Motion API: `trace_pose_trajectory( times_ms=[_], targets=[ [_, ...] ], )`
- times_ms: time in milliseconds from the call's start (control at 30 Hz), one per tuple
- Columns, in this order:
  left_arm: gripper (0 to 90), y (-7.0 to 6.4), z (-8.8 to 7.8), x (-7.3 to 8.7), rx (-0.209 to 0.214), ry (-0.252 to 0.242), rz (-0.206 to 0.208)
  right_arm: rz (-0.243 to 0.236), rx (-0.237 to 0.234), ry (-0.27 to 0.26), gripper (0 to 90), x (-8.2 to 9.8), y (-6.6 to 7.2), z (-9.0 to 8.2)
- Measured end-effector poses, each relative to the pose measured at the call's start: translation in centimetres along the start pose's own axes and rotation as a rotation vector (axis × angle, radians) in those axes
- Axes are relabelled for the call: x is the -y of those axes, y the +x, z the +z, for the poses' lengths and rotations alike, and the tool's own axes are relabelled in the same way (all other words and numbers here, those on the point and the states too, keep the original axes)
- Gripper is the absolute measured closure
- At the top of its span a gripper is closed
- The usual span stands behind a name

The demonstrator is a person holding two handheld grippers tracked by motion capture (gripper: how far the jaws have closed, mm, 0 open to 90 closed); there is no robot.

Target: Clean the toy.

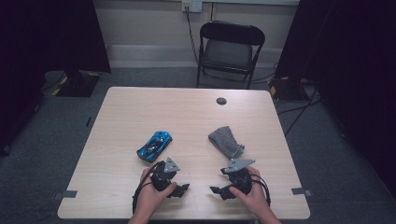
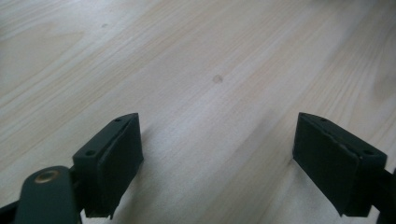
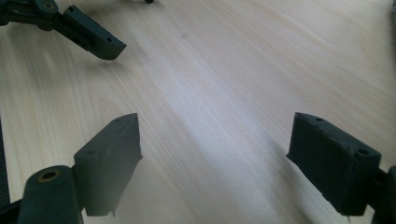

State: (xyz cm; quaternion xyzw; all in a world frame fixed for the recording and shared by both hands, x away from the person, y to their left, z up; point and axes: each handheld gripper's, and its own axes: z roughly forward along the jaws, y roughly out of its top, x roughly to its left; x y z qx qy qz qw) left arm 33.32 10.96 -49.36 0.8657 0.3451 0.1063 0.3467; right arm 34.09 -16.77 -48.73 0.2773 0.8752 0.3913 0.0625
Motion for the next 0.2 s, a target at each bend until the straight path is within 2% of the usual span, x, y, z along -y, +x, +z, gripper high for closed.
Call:
trace_pose_trajectory(
  times_ms=[100,200],
  targets=[
    [14.6,-0.27,0.12,0.22,-0.014,-0.007,0.038,-0.002,-0.001,0.010,15.7,0.30,0.03,0.29],
    [12.6,-0.32,0.16,0.50,-0.013,-0.027,0.041,-0.007,-0.002,0.020,15.7,0.61,0.10,0.55]
  ],
)
